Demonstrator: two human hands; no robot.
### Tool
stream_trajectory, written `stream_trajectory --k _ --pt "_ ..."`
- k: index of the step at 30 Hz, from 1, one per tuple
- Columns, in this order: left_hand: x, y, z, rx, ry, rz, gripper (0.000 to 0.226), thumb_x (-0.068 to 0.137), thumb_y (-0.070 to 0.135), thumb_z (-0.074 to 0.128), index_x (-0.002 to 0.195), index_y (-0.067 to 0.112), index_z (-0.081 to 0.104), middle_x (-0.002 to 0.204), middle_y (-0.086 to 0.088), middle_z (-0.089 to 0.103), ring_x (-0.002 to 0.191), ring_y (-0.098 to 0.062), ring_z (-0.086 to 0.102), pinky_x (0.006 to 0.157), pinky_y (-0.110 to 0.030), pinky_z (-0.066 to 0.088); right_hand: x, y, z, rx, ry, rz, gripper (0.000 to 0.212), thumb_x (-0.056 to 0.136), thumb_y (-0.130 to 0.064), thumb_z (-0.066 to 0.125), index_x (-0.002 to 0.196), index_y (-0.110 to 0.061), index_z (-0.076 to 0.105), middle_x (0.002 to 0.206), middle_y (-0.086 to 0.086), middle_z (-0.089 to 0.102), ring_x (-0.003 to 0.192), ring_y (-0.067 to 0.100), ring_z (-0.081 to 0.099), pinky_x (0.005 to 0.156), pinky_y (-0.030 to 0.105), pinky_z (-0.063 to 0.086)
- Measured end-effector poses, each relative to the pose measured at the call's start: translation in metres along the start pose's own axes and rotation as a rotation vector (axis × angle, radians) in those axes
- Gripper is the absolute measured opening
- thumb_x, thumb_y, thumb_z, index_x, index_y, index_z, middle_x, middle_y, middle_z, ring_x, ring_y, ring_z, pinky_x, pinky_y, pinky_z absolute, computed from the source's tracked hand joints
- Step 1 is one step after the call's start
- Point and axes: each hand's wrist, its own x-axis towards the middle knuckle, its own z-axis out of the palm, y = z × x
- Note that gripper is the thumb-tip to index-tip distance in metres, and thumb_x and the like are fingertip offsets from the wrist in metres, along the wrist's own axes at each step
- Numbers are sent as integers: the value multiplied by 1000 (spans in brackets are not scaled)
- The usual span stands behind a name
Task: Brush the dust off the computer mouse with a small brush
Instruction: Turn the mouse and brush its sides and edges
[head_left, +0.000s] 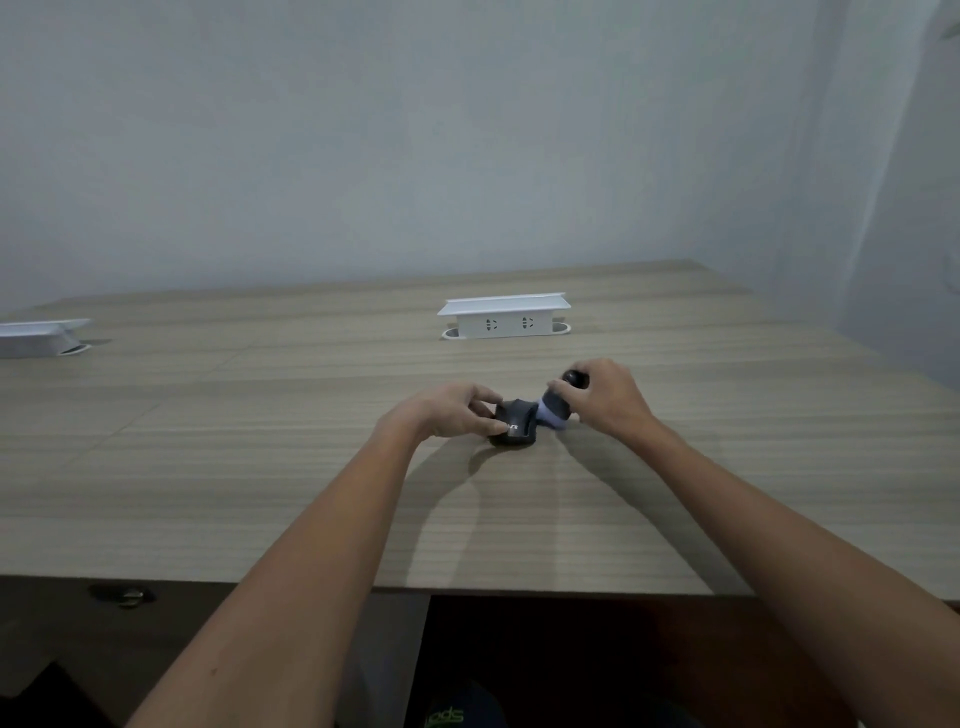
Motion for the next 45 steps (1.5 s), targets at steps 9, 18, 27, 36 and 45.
stream_trajectory --k 9,18,27,36,45 --pt "-1 1 -16 48 -53 -24 73 84 18 80 148 12 46 117 -6 75 114 -21 68 108 -36 45 9 -12 -8 91 -118 -28 35 91 -27 68 83 8 68 78 22 72 66 34 71 61 43 57" --pt "19 3 -10 340 -81 87 94 67 41 89 149 32 44 154 10 42 142 -15 41 120 -41 32 1 -14 -24 238 -221 9 34 86 -29 71 75 3 70 51 1 59 44 4 47 48 22 39" --pt "25 1 -6 285 -79 170 78 75 29 86 145 28 52 142 8 58 126 -12 56 104 -28 41 -8 -5 -24 241 -198 -89 33 89 -31 69 77 -1 71 60 10 66 48 7 52 52 22 40" --pt "25 -1 -6 294 -18 211 68 74 27 87 136 21 60 124 11 62 117 -16 62 103 -35 49 -8 -6 -27 148 -193 -165 26 89 -32 69 81 -8 76 66 9 71 50 7 56 56 29 48" --pt "24 -1 -2 322 38 201 65 71 32 88 130 18 64 125 4 66 109 -18 66 92 -30 50 -6 -11 -27 118 -181 -134 23 88 -29 70 81 -8 76 60 1 67 49 5 55 53 22 42"
